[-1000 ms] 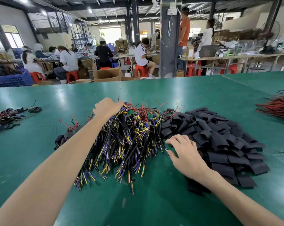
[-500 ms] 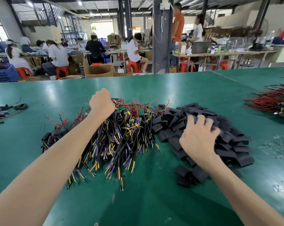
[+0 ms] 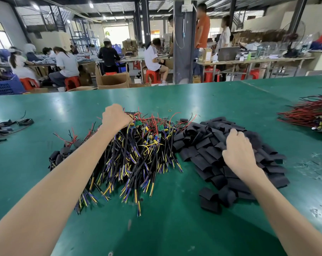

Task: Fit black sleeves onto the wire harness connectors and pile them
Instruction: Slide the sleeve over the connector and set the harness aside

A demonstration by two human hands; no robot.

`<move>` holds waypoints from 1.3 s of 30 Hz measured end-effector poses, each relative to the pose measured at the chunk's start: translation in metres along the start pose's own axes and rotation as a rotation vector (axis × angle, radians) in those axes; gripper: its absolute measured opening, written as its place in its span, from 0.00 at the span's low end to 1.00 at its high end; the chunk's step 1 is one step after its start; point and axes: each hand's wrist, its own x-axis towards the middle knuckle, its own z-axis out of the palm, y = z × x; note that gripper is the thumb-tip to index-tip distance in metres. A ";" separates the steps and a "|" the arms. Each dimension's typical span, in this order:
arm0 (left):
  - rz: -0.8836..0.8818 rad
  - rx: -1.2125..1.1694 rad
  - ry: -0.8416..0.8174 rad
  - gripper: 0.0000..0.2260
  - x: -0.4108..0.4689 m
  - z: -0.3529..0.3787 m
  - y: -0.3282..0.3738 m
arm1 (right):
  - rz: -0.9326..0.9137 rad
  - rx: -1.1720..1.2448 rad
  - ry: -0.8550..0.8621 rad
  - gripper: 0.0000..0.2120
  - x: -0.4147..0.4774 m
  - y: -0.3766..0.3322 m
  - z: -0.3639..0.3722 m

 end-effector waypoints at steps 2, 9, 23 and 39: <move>0.000 0.016 -0.022 0.09 0.000 -0.002 0.003 | -0.069 0.133 0.050 0.12 0.001 -0.005 0.001; -0.253 -0.973 -0.332 0.10 0.004 -0.043 0.020 | -0.228 0.405 -0.011 0.15 -0.009 -0.026 0.020; 0.618 -0.386 0.188 0.16 -0.051 -0.106 0.011 | -0.261 0.728 -0.018 0.25 -0.022 -0.041 0.014; 0.631 -0.282 0.238 0.11 -0.141 0.026 -0.056 | -0.296 0.682 -0.383 0.23 -0.025 -0.046 0.038</move>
